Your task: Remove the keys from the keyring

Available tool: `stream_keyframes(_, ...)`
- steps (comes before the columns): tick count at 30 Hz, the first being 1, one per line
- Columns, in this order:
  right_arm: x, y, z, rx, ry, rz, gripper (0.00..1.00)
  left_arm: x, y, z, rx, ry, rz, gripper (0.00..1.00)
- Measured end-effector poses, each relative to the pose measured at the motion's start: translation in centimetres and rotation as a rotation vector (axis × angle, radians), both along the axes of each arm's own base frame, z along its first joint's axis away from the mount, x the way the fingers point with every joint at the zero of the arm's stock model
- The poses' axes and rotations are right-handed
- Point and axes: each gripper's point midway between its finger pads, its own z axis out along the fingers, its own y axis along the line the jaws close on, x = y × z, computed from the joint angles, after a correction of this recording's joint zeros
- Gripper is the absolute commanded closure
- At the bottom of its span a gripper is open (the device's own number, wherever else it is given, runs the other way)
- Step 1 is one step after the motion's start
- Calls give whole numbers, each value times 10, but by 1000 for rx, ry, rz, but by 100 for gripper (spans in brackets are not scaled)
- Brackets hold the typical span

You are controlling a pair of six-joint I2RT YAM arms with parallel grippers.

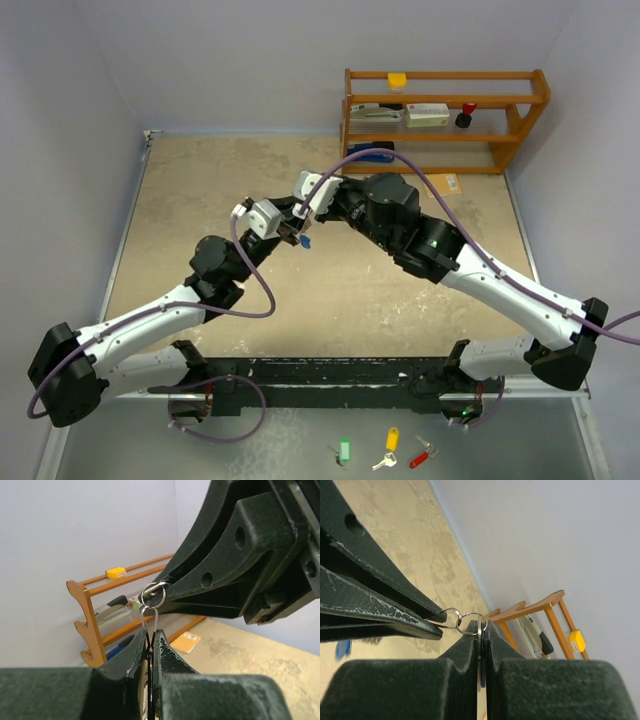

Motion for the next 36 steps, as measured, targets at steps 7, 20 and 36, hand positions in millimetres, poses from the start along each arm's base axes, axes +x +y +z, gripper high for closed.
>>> stream_keyframes(7,-5,-8,-6,-108,15,17,100,-6,-8,-8,238,-27,-30,100)
stream_keyframes(20,-38,-5,-21,-192,89,188,100,-52,-11,-18,461,-117,-237,100)
stream_keyframes(36,-73,-3,-4,-150,118,350,100,-93,-22,-1,404,-194,-463,100)
